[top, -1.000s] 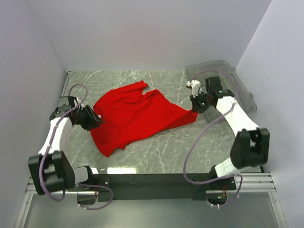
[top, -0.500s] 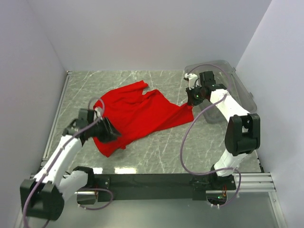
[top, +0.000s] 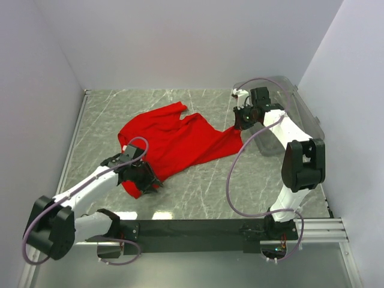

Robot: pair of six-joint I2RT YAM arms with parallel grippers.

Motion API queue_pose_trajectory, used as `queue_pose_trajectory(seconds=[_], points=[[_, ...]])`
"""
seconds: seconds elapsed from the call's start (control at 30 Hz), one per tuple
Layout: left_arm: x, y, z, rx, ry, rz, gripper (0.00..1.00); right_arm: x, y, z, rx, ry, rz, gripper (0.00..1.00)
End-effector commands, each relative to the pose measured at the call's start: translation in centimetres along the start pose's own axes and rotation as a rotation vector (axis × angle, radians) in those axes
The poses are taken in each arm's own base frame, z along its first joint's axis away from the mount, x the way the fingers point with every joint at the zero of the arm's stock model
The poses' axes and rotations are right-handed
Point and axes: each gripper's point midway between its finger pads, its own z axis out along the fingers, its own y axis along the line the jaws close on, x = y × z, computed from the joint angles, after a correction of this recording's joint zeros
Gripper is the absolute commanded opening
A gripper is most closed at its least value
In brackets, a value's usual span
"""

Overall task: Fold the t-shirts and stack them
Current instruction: Flatten the tshirt out

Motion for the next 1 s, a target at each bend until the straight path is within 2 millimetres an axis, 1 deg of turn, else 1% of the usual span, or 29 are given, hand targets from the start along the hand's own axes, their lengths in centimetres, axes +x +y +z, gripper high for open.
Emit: queue_pose_trajectory(seconds=[0.0,0.07,0.1,0.13,0.17,0.23,0.27,0.3,0.37,0.5,0.57,0.63,0.67,0.73,0.77,0.8,0.83,0.87,0.9,0.97], points=[[-1.1,0.2,0.5,-0.08,-0.074,-0.032,0.44,-1.6,0.3,-0.7,0.005,-0.066,-0.016,0.0],[-1.6,0.3,0.5,-0.106,-0.093,-0.041,0.44,-1.5,0.4,-0.6,0.005,-0.066,-0.01,0.0],[-1.8,0.9,0.7,-0.152,-0.093,-0.05,0.45,-1.5,0.4,-0.7,0.003,-0.066,-0.007,0.0],[-2.0,0.9,0.8,-0.168,-0.1,-0.046,0.45,-1.4,0.5,-0.6,0.0,-0.065,-0.006,0.0],[-2.8,0.8,0.6,-0.189,-0.133,-0.04,0.45,-1.4,0.5,-0.6,0.0,-0.067,-0.001,0.0],[-3.2,1.9,1.1,-0.269,-0.133,-0.047,0.45,-1.5,0.6,-0.7,-0.002,-0.07,0.0,0.0],[-3.5,1.8,1.2,-0.284,-0.142,-0.049,0.44,-1.4,0.6,-0.7,-0.001,-0.068,-0.001,0.0],[-3.6,2.3,1.6,-0.316,-0.14,-0.049,0.44,-1.5,0.6,-0.8,-0.001,-0.07,0.0,0.0],[-3.9,2.0,2.0,-0.319,-0.142,-0.039,0.43,-1.3,0.6,-0.8,0.002,-0.066,-0.006,0.0],[-4.2,2.3,3.0,-0.36,-0.135,-0.016,0.4,-1.4,0.6,-0.9,0.002,-0.067,-0.009,0.0],[-4.3,2.5,3.2,-0.377,-0.131,0.001,0.36,-1.4,0.6,-0.9,0.004,-0.068,-0.007,0.0],[-4.4,2.6,3.5,-0.398,-0.124,0.011,0.36,-1.4,0.6,-0.9,0.003,-0.069,-0.005,0.0],[-4.5,2.3,3.4,-0.396,-0.123,0.022,0.34,-1.4,0.6,-0.9,0.004,-0.069,-0.002,0.0],[-5.4,2.5,3.4,-0.426,-0.16,0.042,0.27,-1.4,0.6,-1.0,0.004,-0.07,-0.001,0.0],[-5.5,2.8,3.5,-0.447,-0.159,0.052,0.18,-1.3,0.7,-0.9,0.002,-0.067,0.001,0.0],[-5.7,2.8,3.6,-0.451,-0.161,0.058,0.15,-1.4,0.6,-1.0,0.004,-0.07,0.001,0.0],[-5.9,2.8,3.7,-0.455,-0.165,0.073,0.08,-1.2,0.6,-1.0,0.003,-0.066,0.002,0.0],[-5.9,2.8,3.7,-0.458,-0.164,0.079,0.03,-1.3,0.6,-1.0,0.003,-0.067,0.002,0.0],[-5.8,2.8,3.8,-0.46,-0.16,0.089,0.01,-1.2,0.6,-1.0,0.005,-0.067,0.002,0.0],[-6.0,1.7,3.2,-0.427,-0.171,0.133,0.01,-1.2,0.7,-1.1,0.004,-0.066,-0.001,0.0]])
